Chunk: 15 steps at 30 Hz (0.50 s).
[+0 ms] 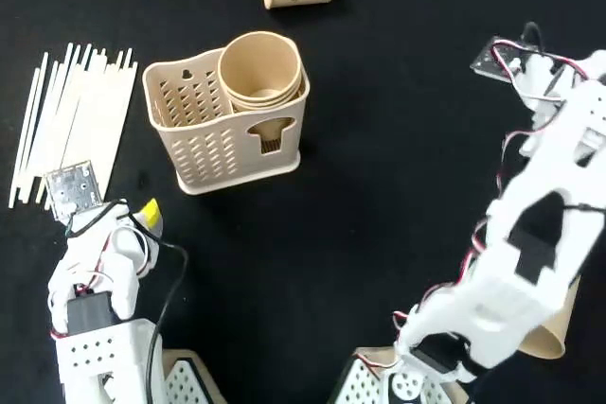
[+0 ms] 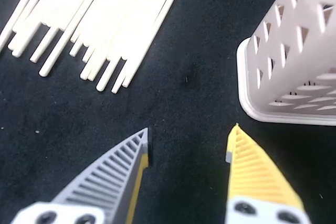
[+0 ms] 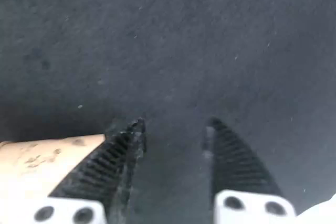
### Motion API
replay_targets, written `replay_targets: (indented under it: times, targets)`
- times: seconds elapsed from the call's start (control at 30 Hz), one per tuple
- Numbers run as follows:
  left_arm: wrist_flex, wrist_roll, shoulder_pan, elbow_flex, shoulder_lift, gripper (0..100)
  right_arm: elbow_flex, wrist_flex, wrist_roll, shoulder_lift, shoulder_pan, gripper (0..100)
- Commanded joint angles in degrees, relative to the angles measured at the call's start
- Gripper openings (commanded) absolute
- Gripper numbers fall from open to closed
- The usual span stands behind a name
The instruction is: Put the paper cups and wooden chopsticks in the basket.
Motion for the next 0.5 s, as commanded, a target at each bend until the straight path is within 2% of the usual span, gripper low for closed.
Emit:
replay_targets:
  times: [0.0,0.17,0.33,0.47]
  targets:
    - [-0.6,-0.1,0.6,-0.3,-0.5,24,10.6,1.8,-0.6,-14.6,0.8,23.2]
    - [-0.4,-0.1,0.6,-0.4,-0.5,24,31.4,1.5,-0.7,-37.9,2.7,23.3]
    - [-0.4,-0.1,0.6,-0.4,-0.5,24,48.4,0.3,-0.5,-57.0,9.1,23.4]
    - [-0.4,-0.1,0.5,-0.3,-0.5,24,60.3,0.2,7.5,-67.1,17.1,23.4]
